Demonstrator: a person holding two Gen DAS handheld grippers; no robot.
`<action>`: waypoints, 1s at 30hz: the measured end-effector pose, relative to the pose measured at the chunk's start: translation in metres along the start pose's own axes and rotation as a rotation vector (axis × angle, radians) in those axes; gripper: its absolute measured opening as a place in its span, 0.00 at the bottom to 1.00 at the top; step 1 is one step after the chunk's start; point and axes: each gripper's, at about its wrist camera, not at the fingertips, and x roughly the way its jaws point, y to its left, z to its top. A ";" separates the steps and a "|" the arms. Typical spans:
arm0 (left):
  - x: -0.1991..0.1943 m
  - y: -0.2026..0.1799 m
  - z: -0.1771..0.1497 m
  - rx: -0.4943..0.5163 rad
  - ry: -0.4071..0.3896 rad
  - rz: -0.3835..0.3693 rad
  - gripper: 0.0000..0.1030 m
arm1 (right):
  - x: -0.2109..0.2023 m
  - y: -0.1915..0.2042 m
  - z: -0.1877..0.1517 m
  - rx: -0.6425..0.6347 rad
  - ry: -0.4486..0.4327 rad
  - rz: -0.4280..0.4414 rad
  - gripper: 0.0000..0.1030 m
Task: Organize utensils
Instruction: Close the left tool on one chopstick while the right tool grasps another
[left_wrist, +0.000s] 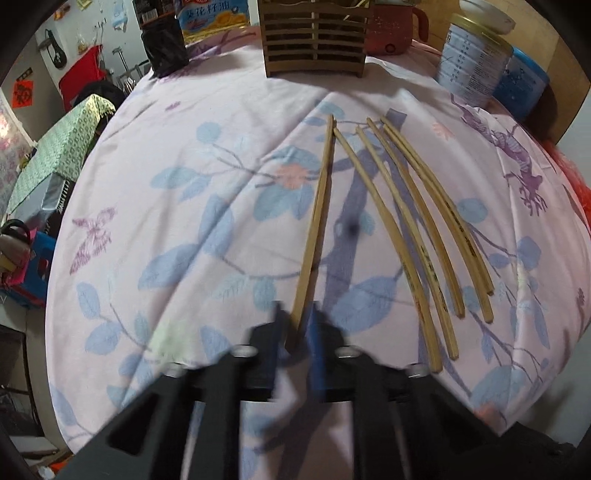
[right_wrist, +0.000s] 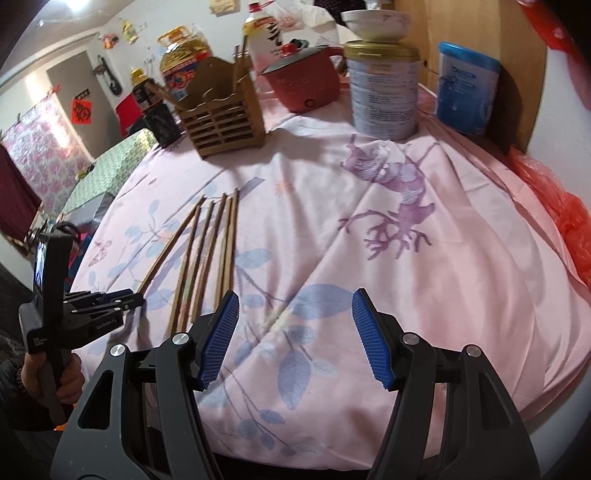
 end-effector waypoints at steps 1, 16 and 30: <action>0.002 0.004 0.003 -0.016 -0.001 0.014 0.07 | 0.001 -0.002 0.000 0.010 0.000 0.002 0.61; -0.010 0.052 -0.019 -0.120 0.019 0.043 0.10 | 0.074 0.064 -0.026 -0.334 0.150 0.090 0.33; -0.010 0.065 -0.021 -0.121 0.023 0.060 0.34 | 0.101 0.070 -0.019 -0.272 0.153 0.103 0.07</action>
